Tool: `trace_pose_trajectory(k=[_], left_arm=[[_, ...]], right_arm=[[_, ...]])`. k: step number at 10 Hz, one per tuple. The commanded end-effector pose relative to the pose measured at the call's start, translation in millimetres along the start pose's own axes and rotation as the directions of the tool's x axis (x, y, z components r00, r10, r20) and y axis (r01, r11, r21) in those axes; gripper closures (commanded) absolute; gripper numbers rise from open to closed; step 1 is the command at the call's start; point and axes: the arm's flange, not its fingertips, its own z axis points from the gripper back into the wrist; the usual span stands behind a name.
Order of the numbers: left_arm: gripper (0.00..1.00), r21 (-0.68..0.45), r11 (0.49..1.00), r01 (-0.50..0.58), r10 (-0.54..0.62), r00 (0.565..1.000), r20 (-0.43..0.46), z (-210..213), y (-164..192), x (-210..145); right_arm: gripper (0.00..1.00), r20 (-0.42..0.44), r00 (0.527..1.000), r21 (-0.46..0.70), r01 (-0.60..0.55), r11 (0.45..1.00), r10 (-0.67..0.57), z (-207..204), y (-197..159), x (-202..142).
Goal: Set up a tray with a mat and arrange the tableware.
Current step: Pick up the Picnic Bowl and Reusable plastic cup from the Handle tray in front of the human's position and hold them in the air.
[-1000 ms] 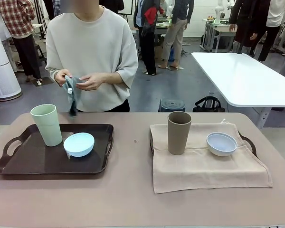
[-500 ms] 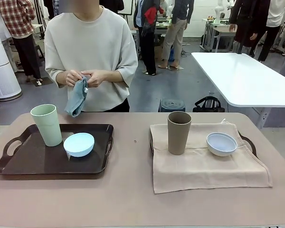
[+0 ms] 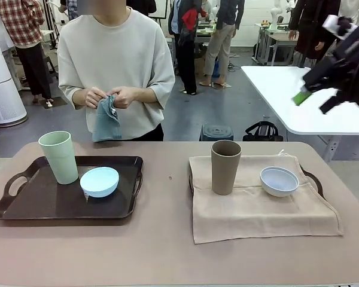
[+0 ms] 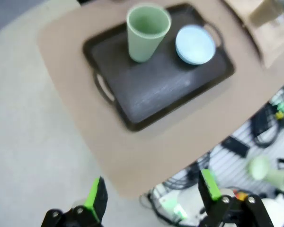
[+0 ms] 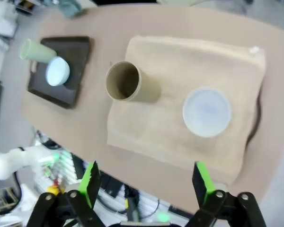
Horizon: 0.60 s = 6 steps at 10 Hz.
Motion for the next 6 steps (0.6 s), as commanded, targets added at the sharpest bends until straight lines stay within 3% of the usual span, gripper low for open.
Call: trace_pose_trajectory(k=[1,3,4,5,6], left_arm=[[0.00,0.106,0.993,0.049,-0.040,0.995,-0.086,-11,0,9],[0.00,0.142,0.988,0.062,-0.049,0.994,-0.095,-18,-8,17],[0.00,0.100,0.994,0.034,-0.031,0.999,-0.033,-19,-6,16],[0.00,0.107,0.991,0.074,-0.064,0.993,-0.097,-14,-2,13],[0.00,0.107,0.991,0.074,-0.064,0.993,-0.097,-14,-2,13]], right_arm=[[0.00,0.021,0.995,-0.044,-0.094,0.995,0.095,-29,15,7],[0.00,0.008,0.988,-0.004,-0.156,0.988,0.156,-44,26,14],[0.00,-0.047,0.991,0.077,-0.123,0.989,0.127,-40,19,13],[0.00,0.008,0.991,-0.015,-0.130,0.991,0.130,-38,38,12],[0.00,0.008,0.991,-0.015,-0.130,0.991,0.130,-38,38,12]])
